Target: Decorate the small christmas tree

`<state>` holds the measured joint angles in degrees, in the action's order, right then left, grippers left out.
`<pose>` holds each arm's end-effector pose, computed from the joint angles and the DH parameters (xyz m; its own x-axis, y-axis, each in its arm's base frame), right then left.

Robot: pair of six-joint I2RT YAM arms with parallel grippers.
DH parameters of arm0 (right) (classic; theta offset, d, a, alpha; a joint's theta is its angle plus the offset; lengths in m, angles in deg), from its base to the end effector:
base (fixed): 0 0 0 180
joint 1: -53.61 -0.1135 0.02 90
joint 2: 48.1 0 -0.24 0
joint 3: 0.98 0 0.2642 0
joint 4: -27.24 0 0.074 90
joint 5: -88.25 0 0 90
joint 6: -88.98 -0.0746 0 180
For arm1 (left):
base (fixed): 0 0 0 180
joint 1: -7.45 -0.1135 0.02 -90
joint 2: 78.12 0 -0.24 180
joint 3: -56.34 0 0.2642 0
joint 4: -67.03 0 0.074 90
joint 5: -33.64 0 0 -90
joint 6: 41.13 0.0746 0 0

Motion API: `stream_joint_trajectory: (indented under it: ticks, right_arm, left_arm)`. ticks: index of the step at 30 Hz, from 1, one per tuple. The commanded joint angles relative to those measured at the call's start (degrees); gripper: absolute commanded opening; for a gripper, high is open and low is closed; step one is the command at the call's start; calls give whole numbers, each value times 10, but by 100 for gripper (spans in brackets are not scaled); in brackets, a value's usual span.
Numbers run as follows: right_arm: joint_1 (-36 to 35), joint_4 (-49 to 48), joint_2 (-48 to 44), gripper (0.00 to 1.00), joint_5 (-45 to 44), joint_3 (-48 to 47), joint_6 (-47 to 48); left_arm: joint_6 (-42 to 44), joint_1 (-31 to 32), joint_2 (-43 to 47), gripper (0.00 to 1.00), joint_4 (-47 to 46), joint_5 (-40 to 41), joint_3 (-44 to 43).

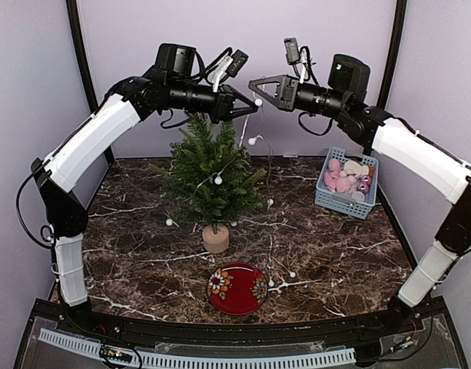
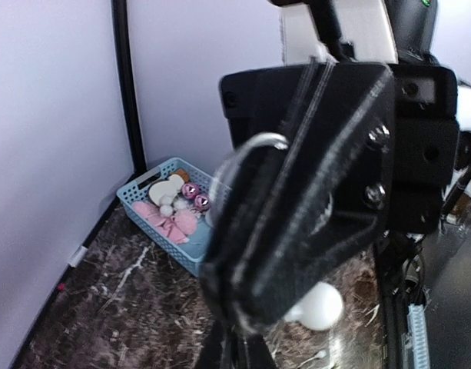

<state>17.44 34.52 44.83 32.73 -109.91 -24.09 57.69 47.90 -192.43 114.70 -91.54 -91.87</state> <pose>0.3143 0.2821 0.4466 -0.2551 0.2137 -0.9430 -0.9112 0.2733 0.3084 0.3292 -0.3371 0.4474 -0.0324 0.1923 -0.9808 0.9726 0.2322 0.0134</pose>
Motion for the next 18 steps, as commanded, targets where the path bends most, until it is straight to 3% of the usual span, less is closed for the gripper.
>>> stream_joint_trajectory:
  ticks: [1,2,3,6,9,11,14,18]
  right_arm:
    - [-4,-16,-14,0,-29,9,2]
    - [-4,-12,-23,3,-44,22,4]
    - [-3,-9,-34,12,-57,38,8]
    - [1,-6,-74,53,-97,103,12]
    - [5,-10,-135,80,-151,189,-3]
    - [8,-6,-174,89,-199,252,-12]
    - [9,-9,-229,94,-243,355,-33]
    - [8,-11,-265,87,-260,489,-79]
  left_arm:
    - [-1,4,9,0,-5,-1,-14]
    - [-2,4,12,0,-10,4,-12]
    - [-4,4,18,0,-19,12,-8]
    - [-9,4,27,0,-35,26,0]
    - [-10,4,35,0,-43,29,5]
    - [-9,4,38,0,-41,33,7]
    - [-5,4,43,0,-39,41,14]
    - [-1,4,51,0,-34,48,22]
